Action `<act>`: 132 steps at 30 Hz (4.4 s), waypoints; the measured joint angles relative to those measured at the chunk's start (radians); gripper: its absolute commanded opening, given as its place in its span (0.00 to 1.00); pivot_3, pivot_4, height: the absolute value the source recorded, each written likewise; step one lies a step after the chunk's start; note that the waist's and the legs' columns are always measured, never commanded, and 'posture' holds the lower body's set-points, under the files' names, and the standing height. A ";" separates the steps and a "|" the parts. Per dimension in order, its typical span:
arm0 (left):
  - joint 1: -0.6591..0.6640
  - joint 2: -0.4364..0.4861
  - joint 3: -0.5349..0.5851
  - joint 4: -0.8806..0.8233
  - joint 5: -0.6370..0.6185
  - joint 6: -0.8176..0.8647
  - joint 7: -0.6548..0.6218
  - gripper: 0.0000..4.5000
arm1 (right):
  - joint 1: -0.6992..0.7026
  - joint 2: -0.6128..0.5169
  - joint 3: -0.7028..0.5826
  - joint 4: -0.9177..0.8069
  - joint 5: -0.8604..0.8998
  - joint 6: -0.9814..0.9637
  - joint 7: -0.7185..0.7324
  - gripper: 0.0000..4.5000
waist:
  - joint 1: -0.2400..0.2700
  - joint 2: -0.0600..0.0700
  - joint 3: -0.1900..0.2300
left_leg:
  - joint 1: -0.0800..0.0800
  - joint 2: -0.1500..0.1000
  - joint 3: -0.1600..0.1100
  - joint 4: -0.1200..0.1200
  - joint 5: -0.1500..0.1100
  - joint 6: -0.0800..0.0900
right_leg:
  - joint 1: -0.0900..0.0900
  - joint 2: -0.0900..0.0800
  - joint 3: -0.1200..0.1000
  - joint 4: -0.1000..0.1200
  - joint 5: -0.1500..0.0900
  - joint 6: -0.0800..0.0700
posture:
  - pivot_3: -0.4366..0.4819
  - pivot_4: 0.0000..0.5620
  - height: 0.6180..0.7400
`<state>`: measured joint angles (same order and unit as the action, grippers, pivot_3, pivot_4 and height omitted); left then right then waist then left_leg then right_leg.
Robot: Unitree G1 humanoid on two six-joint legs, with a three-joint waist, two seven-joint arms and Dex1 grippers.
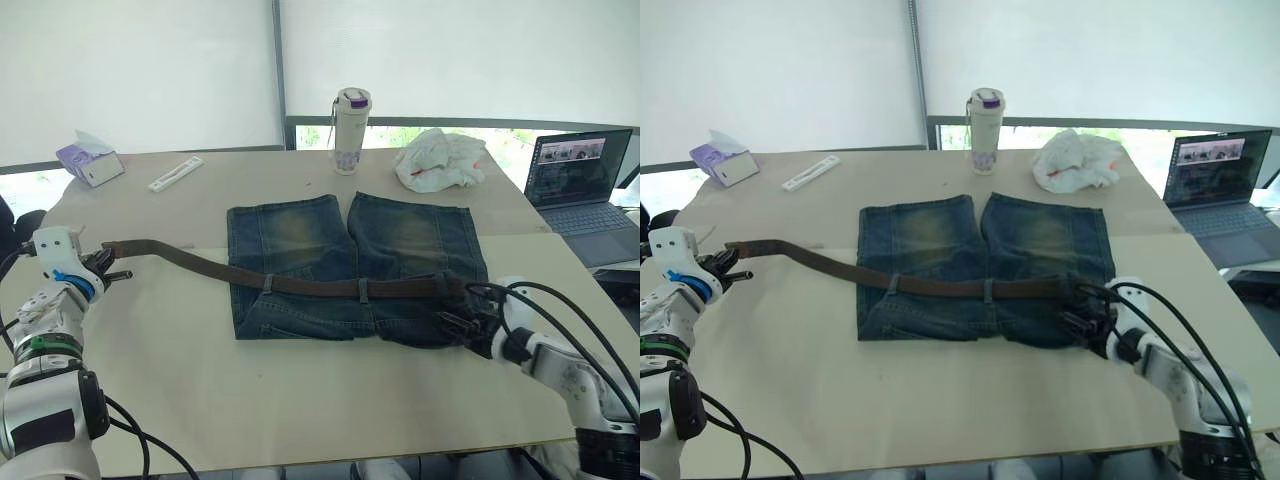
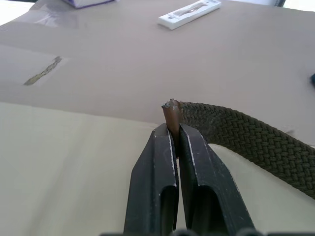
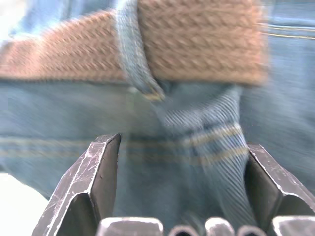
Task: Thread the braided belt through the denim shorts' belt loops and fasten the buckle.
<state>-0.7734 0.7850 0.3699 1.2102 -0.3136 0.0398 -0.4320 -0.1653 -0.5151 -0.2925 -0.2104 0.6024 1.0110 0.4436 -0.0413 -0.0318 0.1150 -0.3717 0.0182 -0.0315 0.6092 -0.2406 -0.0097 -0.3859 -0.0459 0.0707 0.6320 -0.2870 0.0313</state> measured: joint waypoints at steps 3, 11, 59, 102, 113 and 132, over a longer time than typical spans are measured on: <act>-0.014 -0.001 0.002 0.013 0.004 0.015 0.033 0.08 | -0.038 0.062 0.002 0.000 0.010 0.003 -0.043 0.77 | 0.003 0.000 0.000 | 0.000 -0.001 0.000 0.000 0.000 0.000 | 0.000 -0.001 -0.001 0.001 0.001 -0.001 | 0.48 0.27 1.00; -0.018 0.018 0.006 0.016 0.043 -0.003 0.083 0.85 | 0.016 -0.040 -0.005 -0.034 0.022 0.018 0.018 0.77 | 0.025 0.001 0.000 | 0.000 -0.004 0.001 0.000 0.000 0.000 | 0.000 -0.006 -0.003 0.001 0.001 -0.001 | 0.48 0.27 1.00; 0.010 -0.188 -0.393 -0.443 0.039 0.224 -0.902 1.00 | -0.437 -0.354 0.237 0.492 -0.106 -0.056 0.666 0.01 | 0.029 0.016 -0.002 | -0.011 -0.003 0.006 0.024 -0.007 0.014 | 0.000 0.002 -0.003 0.010 0.001 -0.002 | 0.48 0.27 1.00; -0.282 -0.283 -0.409 0.116 0.329 0.190 -1.044 0.00 | -0.023 -0.290 -0.001 0.128 0.013 -0.402 0.733 0.01 | 0.023 0.017 -0.003 | -0.011 -0.003 0.005 0.032 -0.011 0.022 | 0.001 0.004 -0.003 0.015 0.001 -0.001 | 0.48 0.27 1.00; -0.334 -0.288 -0.274 0.110 0.289 -0.032 -0.754 0.00 | -0.174 -0.209 0.026 0.225 -0.059 -0.531 0.602 0.01 | 0.026 0.017 -0.002 | -0.011 -0.003 0.005 0.033 -0.011 0.022 | 0.001 0.004 -0.003 0.016 0.001 -0.001 | 0.48 0.27 1.00; -0.126 -0.204 -0.339 -0.062 0.327 -0.993 -0.733 0.00 | -0.125 -0.183 0.124 0.444 -0.395 -1.375 0.579 0.01 | 0.029 0.020 -0.004 | -0.009 -0.003 0.007 0.032 -0.011 0.021 | 0.000 0.001 -0.001 0.016 0.001 -0.001 | 0.48 0.27 1.00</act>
<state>-0.8997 0.5811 0.0305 1.1477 0.0130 -0.9532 -1.1653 -0.2903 -0.6976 -0.1689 0.2338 0.2073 -0.3638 1.0229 -0.0124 -0.0122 0.1115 -0.3805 0.0156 -0.0245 0.6408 -0.2515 0.0114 -0.3857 -0.0448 0.0700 0.6482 -0.2858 0.0301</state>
